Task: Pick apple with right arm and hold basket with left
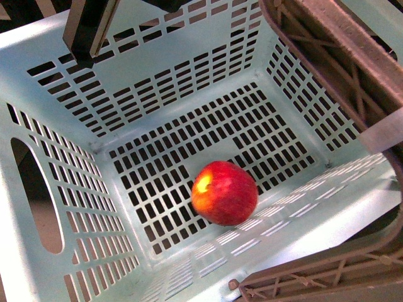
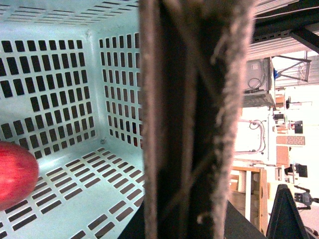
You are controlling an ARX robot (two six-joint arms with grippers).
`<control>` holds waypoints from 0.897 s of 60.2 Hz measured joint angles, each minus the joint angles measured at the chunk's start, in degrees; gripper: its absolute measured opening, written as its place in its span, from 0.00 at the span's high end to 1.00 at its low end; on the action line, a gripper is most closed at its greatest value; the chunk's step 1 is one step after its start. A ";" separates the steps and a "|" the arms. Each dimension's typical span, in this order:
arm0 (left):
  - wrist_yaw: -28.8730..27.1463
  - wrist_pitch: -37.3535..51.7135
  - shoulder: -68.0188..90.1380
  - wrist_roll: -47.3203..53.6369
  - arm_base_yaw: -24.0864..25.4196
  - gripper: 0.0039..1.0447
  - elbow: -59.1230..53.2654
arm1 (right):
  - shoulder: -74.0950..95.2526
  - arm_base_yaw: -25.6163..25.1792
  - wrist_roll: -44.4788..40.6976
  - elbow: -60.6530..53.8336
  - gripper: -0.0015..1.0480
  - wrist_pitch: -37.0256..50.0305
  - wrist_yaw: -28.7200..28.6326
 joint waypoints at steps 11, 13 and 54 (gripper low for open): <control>-0.57 0.00 0.02 0.17 -0.02 0.95 0.00 | -5.64 -3.19 -2.23 -5.99 0.78 0.09 -2.64; -0.57 0.00 0.02 0.20 -0.02 0.95 0.00 | -6.99 -3.69 -2.49 -6.99 0.86 -0.24 -3.30; -0.55 0.00 0.02 0.26 -0.07 0.95 0.00 | -23.82 -9.60 -3.15 -14.27 0.98 -9.60 -9.01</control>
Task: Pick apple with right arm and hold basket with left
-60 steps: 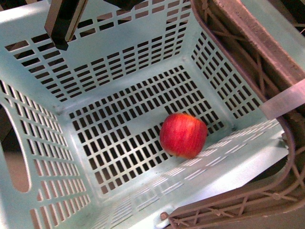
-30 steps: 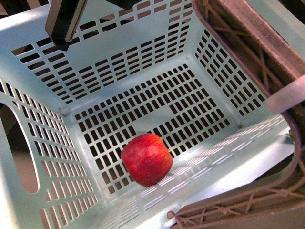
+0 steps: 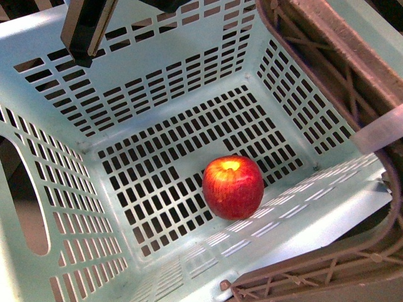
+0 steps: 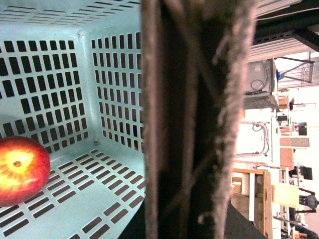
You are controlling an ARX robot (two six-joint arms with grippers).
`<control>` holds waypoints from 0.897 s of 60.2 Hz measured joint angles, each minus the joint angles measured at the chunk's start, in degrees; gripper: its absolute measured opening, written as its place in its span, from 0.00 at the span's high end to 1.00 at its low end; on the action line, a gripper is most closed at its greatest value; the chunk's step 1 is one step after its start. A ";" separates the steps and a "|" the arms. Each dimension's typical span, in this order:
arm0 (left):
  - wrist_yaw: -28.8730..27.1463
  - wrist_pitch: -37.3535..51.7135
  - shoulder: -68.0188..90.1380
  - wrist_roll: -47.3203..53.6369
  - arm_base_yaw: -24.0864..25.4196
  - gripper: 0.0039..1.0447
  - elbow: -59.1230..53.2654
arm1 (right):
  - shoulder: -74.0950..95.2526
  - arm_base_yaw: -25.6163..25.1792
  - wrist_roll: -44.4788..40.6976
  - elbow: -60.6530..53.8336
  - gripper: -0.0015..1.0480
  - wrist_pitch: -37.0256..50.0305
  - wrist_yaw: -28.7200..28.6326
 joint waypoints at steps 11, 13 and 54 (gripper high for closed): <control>0.00 0.00 0.00 0.00 0.02 0.95 0.00 | -3.45 0.00 -0.02 -0.90 0.98 -1.09 -0.04; -0.09 0.00 0.00 0.00 0.02 0.95 0.00 | -4.13 0.00 -0.02 -0.90 0.98 -1.70 -0.04; 0.09 0.00 -0.02 0.07 0.00 0.95 0.02 | -20.39 0.00 -0.04 -0.87 0.98 -18.49 -0.04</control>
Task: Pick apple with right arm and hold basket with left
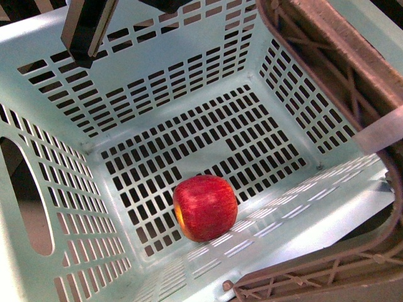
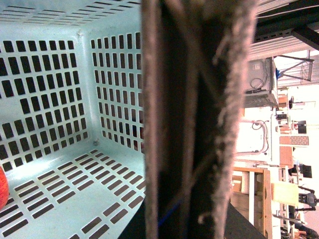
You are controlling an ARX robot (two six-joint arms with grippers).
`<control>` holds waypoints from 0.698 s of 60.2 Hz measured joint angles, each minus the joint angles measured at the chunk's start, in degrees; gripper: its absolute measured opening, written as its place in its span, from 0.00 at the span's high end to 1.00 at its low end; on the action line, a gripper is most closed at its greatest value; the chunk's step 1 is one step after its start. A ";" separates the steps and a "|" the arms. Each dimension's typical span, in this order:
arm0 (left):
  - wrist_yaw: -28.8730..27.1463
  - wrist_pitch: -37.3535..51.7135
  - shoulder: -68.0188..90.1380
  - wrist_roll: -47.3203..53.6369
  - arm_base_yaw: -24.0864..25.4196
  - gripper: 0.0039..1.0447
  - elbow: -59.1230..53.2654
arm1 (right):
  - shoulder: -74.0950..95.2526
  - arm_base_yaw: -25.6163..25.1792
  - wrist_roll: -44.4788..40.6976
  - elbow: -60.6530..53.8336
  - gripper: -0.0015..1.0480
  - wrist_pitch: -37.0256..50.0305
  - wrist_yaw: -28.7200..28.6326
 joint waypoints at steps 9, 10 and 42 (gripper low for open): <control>-0.09 0.00 0.02 -0.20 0.00 0.95 0.00 | -0.11 0.00 -0.04 0.00 0.86 -0.07 0.00; -0.13 0.00 0.02 -0.13 0.00 0.95 0.00 | -0.11 0.00 -0.04 0.00 0.82 -0.07 0.00; -19.98 -5.99 0.09 -9.05 -1.88 0.95 1.95 | -0.17 0.00 -0.04 0.00 0.08 -0.07 -0.11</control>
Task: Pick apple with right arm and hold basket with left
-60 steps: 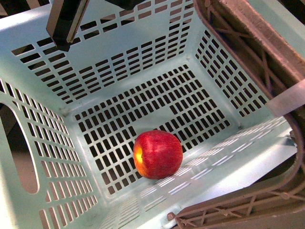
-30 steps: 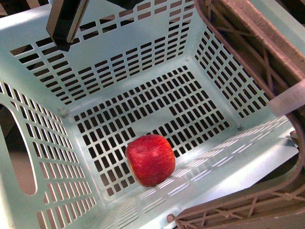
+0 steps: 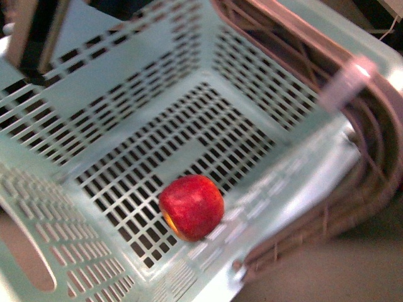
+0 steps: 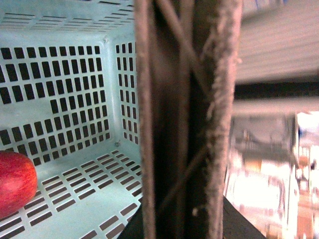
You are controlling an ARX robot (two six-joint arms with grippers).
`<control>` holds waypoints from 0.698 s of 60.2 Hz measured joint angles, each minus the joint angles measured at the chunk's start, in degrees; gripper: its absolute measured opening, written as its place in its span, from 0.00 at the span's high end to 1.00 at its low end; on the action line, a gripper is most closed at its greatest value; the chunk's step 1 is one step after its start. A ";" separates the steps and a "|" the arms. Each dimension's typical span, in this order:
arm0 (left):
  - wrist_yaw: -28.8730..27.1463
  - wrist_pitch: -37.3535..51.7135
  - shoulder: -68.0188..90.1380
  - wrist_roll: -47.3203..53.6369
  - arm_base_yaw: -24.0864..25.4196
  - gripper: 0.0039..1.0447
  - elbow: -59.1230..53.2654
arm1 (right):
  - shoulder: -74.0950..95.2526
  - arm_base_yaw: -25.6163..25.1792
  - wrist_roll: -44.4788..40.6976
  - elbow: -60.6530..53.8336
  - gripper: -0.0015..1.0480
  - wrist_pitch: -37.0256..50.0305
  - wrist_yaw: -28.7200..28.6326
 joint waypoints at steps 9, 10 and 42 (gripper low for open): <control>-13.70 -0.72 0.00 -3.19 1.25 0.95 0.17 | -0.02 0.00 0.00 0.00 0.09 0.00 0.11; -14.10 -0.74 -0.02 -2.86 1.88 0.95 0.17 | -0.02 0.00 0.00 0.00 0.09 0.00 0.11; -6.16 4.70 1.20 -18.34 22.40 0.95 -5.90 | -0.02 0.00 0.00 0.00 0.09 0.00 0.07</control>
